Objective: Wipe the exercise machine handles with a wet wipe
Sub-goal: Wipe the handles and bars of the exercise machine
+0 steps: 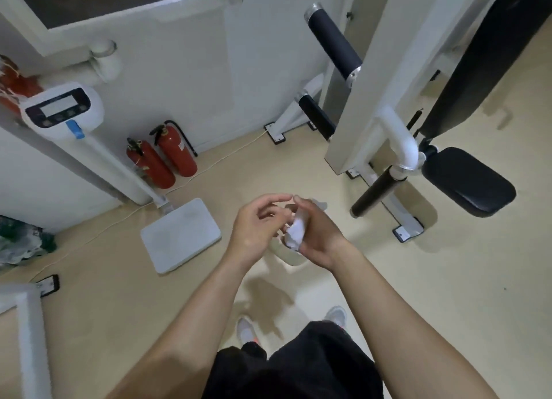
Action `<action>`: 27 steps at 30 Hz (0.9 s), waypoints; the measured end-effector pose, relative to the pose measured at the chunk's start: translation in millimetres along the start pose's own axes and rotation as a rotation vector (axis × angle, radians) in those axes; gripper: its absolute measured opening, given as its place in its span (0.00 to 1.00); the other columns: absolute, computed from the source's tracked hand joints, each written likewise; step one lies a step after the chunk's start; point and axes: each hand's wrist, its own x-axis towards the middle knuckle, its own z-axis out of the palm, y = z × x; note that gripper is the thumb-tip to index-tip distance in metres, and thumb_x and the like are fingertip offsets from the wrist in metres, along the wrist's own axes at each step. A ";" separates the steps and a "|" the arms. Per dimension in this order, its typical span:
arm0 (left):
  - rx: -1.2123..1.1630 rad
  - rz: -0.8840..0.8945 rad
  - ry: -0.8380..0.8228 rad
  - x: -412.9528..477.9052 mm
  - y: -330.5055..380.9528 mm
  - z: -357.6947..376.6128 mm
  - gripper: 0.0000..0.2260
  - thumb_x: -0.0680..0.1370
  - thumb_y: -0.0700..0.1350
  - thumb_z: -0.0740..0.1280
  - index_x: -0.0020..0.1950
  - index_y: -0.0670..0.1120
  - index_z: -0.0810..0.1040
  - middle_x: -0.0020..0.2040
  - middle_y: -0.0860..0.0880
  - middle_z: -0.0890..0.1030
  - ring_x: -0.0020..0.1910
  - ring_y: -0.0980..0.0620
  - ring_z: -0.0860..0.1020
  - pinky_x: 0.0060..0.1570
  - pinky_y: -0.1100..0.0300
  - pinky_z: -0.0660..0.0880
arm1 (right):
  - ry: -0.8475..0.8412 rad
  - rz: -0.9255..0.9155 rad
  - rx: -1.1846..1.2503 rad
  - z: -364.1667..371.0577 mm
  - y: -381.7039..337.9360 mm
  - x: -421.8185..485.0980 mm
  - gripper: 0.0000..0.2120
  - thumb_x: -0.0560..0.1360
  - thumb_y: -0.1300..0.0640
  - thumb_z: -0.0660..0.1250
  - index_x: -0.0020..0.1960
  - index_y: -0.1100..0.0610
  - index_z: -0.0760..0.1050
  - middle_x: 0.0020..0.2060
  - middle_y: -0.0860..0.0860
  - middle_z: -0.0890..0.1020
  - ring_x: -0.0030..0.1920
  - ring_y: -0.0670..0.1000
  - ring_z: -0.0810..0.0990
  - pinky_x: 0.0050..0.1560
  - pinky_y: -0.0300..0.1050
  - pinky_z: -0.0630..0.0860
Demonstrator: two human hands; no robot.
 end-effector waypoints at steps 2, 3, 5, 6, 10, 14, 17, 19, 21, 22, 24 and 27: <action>-0.060 0.037 0.019 2.6 4.7 -10.6 0.10 0.76 0.36 0.72 0.55 0.47 0.81 0.40 0.45 0.84 0.36 0.55 0.81 0.38 0.65 0.76 | -0.052 -0.027 0.009 21.8 -5.8 -4.8 0.19 0.76 0.39 0.64 0.50 0.55 0.72 0.40 0.52 0.78 0.37 0.55 0.70 0.38 0.49 0.54; -0.056 0.057 0.020 5.3 5.9 -14.2 0.11 0.74 0.39 0.75 0.53 0.48 0.80 0.42 0.48 0.85 0.39 0.53 0.82 0.41 0.64 0.77 | -0.075 -0.059 0.010 32.9 -9.7 -8.3 0.20 0.77 0.39 0.62 0.50 0.56 0.76 0.43 0.53 0.81 0.40 0.56 0.72 0.40 0.49 0.55; 0.003 0.089 0.020 10.8 7.9 -18.2 0.15 0.68 0.46 0.79 0.51 0.52 0.80 0.45 0.53 0.84 0.42 0.54 0.82 0.44 0.63 0.78 | -0.091 -0.110 -0.002 50.8 -18.9 -12.6 0.22 0.79 0.40 0.59 0.49 0.57 0.80 0.48 0.54 0.83 0.49 0.55 0.79 0.46 0.47 0.66; 0.040 0.099 0.033 14.2 9.7 -18.9 0.16 0.66 0.48 0.79 0.51 0.55 0.79 0.46 0.55 0.84 0.43 0.54 0.81 0.45 0.64 0.78 | -0.087 -0.127 -0.014 54.8 -22.9 -11.2 0.22 0.79 0.40 0.58 0.52 0.58 0.79 0.50 0.54 0.83 0.53 0.53 0.80 0.50 0.45 0.70; 0.062 0.117 0.162 40.7 17.1 -25.8 0.12 0.71 0.41 0.77 0.46 0.56 0.79 0.41 0.56 0.83 0.40 0.59 0.80 0.45 0.63 0.77 | -0.067 -0.168 -0.072 59.1 -40.8 2.0 0.27 0.79 0.46 0.59 0.69 0.65 0.72 0.63 0.59 0.80 0.66 0.58 0.78 0.72 0.57 0.67; -0.024 0.063 0.201 72.9 31.3 -40.4 0.06 0.75 0.40 0.73 0.47 0.51 0.80 0.40 0.52 0.83 0.41 0.55 0.82 0.42 0.64 0.77 | 0.041 -0.256 -0.160 59.9 -56.6 20.4 0.17 0.79 0.57 0.60 0.63 0.64 0.77 0.60 0.62 0.81 0.61 0.64 0.79 0.64 0.58 0.74; -0.099 0.019 0.173 90.1 39.5 -46.3 0.04 0.75 0.40 0.73 0.47 0.48 0.82 0.43 0.48 0.85 0.42 0.52 0.83 0.40 0.63 0.77 | 0.107 -0.377 -0.309 65.3 -73.9 30.8 0.12 0.77 0.61 0.62 0.56 0.65 0.79 0.45 0.58 0.81 0.46 0.56 0.79 0.51 0.51 0.73; -0.148 -0.014 0.163 102.4 44.1 -48.7 0.04 0.74 0.42 0.74 0.47 0.49 0.82 0.47 0.44 0.85 0.45 0.47 0.83 0.42 0.56 0.79 | 0.149 -0.439 -0.263 67.2 -83.9 36.1 0.09 0.78 0.64 0.63 0.55 0.64 0.79 0.38 0.53 0.82 0.39 0.51 0.81 0.48 0.49 0.75; -0.209 -0.056 0.148 114.8 47.9 -50.6 0.05 0.72 0.43 0.74 0.46 0.49 0.81 0.48 0.43 0.85 0.44 0.46 0.82 0.42 0.54 0.78 | 0.167 -0.460 -0.192 65.2 -91.9 41.7 0.08 0.79 0.65 0.64 0.55 0.66 0.78 0.34 0.50 0.81 0.35 0.48 0.80 0.46 0.48 0.77; -0.246 -0.088 0.128 120.5 50.0 -51.2 0.06 0.71 0.44 0.74 0.47 0.48 0.81 0.46 0.43 0.84 0.42 0.47 0.81 0.42 0.54 0.77 | 0.153 -0.461 -0.167 63.0 -95.1 44.7 0.07 0.79 0.64 0.64 0.54 0.65 0.78 0.33 0.49 0.80 0.35 0.49 0.79 0.45 0.47 0.77; -0.305 -0.132 0.070 131.2 51.8 -52.0 0.08 0.73 0.41 0.73 0.51 0.45 0.81 0.44 0.44 0.83 0.42 0.48 0.80 0.44 0.54 0.76 | 0.114 -0.453 -0.113 59.9 -101.3 50.6 0.05 0.80 0.63 0.64 0.54 0.63 0.76 0.36 0.51 0.80 0.38 0.51 0.79 0.42 0.44 0.76; -0.394 -0.174 0.077 145.9 53.7 -54.5 0.05 0.79 0.36 0.69 0.54 0.40 0.80 0.43 0.45 0.83 0.41 0.50 0.80 0.42 0.58 0.77 | 0.056 -0.431 0.073 56.4 -111.0 59.7 0.08 0.78 0.60 0.66 0.57 0.60 0.74 0.45 0.56 0.80 0.44 0.53 0.80 0.43 0.43 0.78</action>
